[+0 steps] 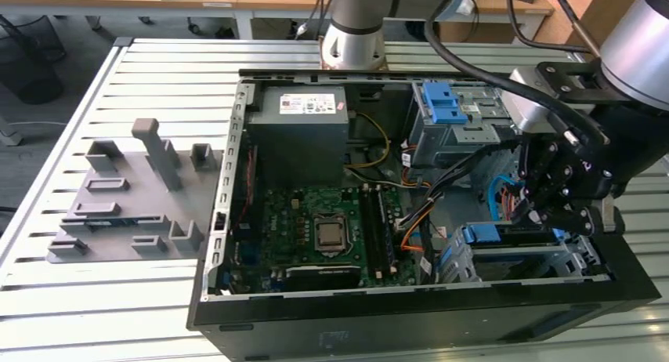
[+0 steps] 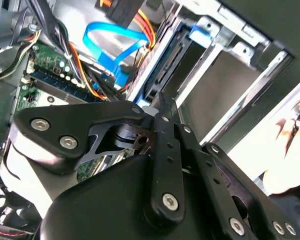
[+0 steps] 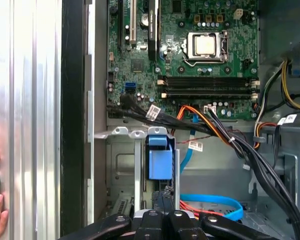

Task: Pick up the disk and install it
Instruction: 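Insert the first disk wire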

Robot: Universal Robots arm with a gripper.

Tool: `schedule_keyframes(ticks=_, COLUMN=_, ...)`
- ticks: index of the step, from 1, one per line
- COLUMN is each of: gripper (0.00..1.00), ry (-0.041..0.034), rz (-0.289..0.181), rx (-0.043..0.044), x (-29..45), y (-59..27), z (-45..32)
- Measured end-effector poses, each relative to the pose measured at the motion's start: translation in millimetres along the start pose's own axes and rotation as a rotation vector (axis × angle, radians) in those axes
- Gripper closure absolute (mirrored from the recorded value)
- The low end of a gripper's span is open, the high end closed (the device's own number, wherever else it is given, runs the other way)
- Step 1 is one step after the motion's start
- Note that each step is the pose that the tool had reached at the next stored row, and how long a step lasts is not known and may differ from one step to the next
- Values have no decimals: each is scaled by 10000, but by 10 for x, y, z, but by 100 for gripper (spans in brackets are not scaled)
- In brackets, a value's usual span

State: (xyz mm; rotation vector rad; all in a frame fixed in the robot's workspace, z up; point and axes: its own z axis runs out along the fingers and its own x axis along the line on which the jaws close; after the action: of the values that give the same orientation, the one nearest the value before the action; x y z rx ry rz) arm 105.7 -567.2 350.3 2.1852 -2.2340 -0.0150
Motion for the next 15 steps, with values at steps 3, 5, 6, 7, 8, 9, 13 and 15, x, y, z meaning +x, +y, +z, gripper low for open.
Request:
schedule_keyframes(ticks=3, gripper=89, ry=0, rz=0, rx=1, x=-2, y=-58, z=-1)
schedule_keyframes(ticks=5, gripper=89, ry=0, rz=0, rx=0, x=-4, y=-66, z=-1)
schedule_keyframes(ticks=6, gripper=89, ry=0, rz=0, rx=0, x=-5, y=-66, z=-4)
schedule_keyframes(ticks=7, gripper=89, ry=2, rz=1, rx=0, x=-7, y=-66, z=-12)
schedule_keyframes(ticks=8, gripper=89, ry=0, rz=1, rx=1, x=-11, y=-66, z=-20)
schedule_keyframes(ticks=9, gripper=89, ry=0, rz=0, rx=5, x=-17, y=-66, z=-32)
schedule_keyframes(ticks=13, gripper=89, ry=-3, rz=-1, rx=37, x=-41, y=-72, z=-69)
schedule_keyframes(ticks=15, gripper=89, ry=-1, rz=0, rx=38, x=-59, y=-93, z=-72)
